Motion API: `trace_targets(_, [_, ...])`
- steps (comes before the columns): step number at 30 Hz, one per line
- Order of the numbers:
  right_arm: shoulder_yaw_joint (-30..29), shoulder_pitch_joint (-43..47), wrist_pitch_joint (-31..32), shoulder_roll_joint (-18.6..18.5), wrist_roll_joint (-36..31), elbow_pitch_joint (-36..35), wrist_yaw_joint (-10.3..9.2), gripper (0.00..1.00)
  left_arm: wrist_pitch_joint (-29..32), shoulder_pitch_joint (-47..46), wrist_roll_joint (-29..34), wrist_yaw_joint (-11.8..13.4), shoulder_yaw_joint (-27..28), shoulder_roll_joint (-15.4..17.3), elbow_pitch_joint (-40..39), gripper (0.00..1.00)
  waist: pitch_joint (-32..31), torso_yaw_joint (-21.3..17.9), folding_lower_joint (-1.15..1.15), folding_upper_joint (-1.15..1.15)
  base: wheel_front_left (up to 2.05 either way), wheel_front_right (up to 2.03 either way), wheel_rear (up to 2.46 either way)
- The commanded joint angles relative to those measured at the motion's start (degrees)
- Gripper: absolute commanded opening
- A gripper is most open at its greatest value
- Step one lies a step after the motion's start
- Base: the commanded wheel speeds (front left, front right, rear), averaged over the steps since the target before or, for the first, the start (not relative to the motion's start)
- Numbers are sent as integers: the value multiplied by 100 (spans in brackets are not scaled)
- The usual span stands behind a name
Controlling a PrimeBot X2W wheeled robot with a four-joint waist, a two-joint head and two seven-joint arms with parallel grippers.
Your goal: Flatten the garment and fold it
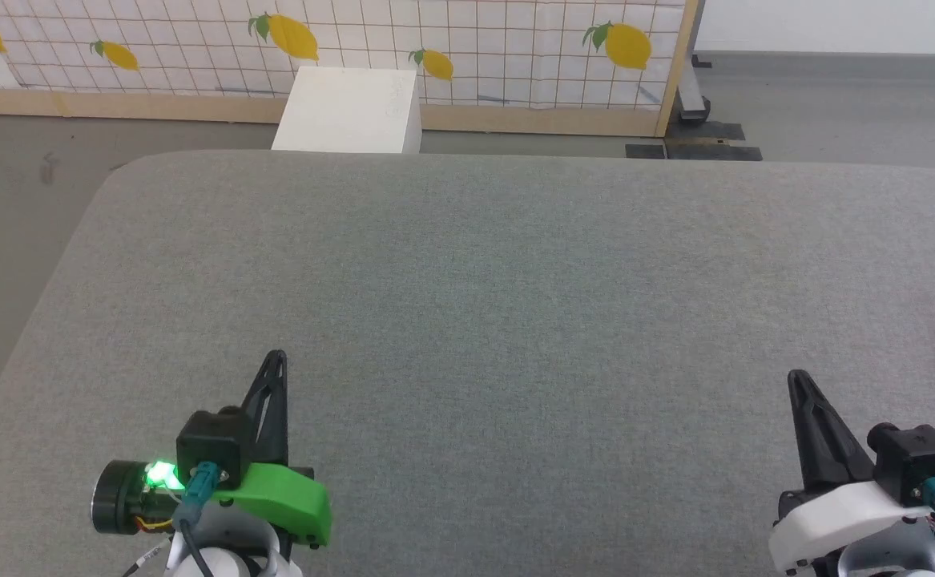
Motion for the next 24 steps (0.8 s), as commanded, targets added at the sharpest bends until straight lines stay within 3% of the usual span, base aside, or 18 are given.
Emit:
trace_targets(1, [30,-110,23,16,-55,21,-5,0,24,94,136,-61,83,-69,16,0,-1,-1,0,0,0,0,0])
trace_targets(24, [193,-244,114,22,-107,87,-7,0,241,143,509,-393,632,-471,25,0,-15,-16,0,0,0,0,0])
